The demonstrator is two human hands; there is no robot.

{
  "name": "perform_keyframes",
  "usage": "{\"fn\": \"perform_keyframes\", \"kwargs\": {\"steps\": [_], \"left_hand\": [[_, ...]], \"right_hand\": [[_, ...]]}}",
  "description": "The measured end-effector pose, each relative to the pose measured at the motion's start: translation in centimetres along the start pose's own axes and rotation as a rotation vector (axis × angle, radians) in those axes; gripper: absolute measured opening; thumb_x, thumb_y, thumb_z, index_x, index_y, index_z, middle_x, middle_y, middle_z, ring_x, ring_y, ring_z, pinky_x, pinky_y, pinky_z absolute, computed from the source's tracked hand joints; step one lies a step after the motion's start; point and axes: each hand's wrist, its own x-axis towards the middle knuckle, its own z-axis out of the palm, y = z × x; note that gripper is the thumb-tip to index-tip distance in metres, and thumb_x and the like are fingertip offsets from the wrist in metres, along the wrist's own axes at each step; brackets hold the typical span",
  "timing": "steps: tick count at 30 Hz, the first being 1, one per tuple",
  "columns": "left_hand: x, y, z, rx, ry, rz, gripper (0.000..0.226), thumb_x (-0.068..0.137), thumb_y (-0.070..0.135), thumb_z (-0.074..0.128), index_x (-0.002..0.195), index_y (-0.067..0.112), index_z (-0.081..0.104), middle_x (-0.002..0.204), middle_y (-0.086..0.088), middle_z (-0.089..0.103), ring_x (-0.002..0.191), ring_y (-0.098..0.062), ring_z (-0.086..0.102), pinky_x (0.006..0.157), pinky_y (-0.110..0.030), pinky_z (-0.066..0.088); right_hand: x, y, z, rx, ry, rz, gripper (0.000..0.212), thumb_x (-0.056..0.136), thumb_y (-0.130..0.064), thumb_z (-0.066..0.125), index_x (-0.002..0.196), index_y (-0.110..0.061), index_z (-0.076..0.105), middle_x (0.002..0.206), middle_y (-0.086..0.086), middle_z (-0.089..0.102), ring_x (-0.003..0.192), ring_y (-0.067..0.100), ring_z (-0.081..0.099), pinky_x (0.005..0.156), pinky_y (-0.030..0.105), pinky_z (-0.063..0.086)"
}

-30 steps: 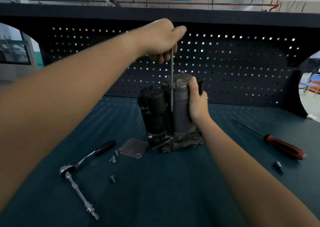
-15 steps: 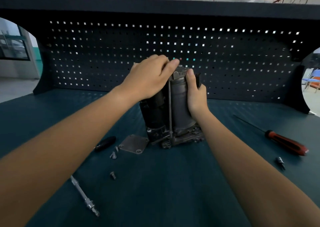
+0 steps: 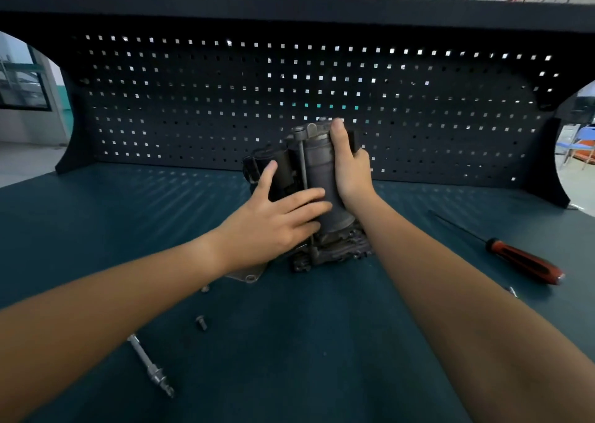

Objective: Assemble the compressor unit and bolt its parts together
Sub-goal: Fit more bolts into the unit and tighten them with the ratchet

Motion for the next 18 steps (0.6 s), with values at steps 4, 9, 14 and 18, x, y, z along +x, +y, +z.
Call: {"fn": "perform_keyframes", "kwargs": {"steps": [4, 9, 14, 18], "left_hand": [[1.2, -0.2, 0.8, 0.019, 0.032, -0.082, 0.036, 0.088, 0.014, 0.04, 0.081, 0.024, 0.074, 0.112, -0.002, 0.068, 0.116, -0.019, 0.058, 0.086, -0.071, 0.034], [1.4, 0.1, 1.0, -0.015, 0.049, -0.131, 0.01, 0.08, 0.013, 0.066, 0.076, 0.019, 0.072, 0.111, -0.004, 0.067, 0.118, -0.021, 0.056, 0.087, -0.073, 0.031], [2.0, 0.1, 1.2, -0.067, 0.102, -0.242, 0.005, 0.077, 0.016, 0.072, 0.073, 0.017, 0.071, 0.108, -0.005, 0.067, 0.116, -0.022, 0.058, 0.089, -0.074, 0.028], [2.3, 0.2, 1.2, -0.094, 0.118, -0.282, 0.004, 0.075, 0.016, 0.075, 0.073, 0.015, 0.071, 0.107, -0.006, 0.067, 0.115, -0.023, 0.058, 0.09, -0.075, 0.023]], "right_hand": [[0.6, 0.0, 0.2, -0.032, -0.05, -0.009, 0.054, 0.075, -0.071, 0.049, 0.062, -0.019, 0.053, 0.048, -0.013, 0.052, 0.048, 0.002, 0.051, 0.054, 0.018, 0.04], [1.1, 0.2, 0.1, -0.048, -0.037, 0.006, 0.061, 0.076, -0.071, 0.049, 0.074, -0.011, 0.059, 0.061, -0.004, 0.055, 0.055, 0.006, 0.053, 0.046, 0.01, 0.043], [1.2, 0.3, 0.0, -0.039, -0.059, -0.001, 0.059, 0.077, -0.069, 0.05, 0.068, -0.011, 0.055, 0.056, -0.004, 0.051, 0.049, 0.002, 0.051, 0.045, 0.01, 0.042], [1.3, 0.4, 0.0, -0.053, -0.042, -0.013, 0.054, 0.078, -0.067, 0.05, 0.059, -0.017, 0.047, 0.047, -0.011, 0.045, 0.039, -0.002, 0.046, 0.041, 0.008, 0.039]]}}
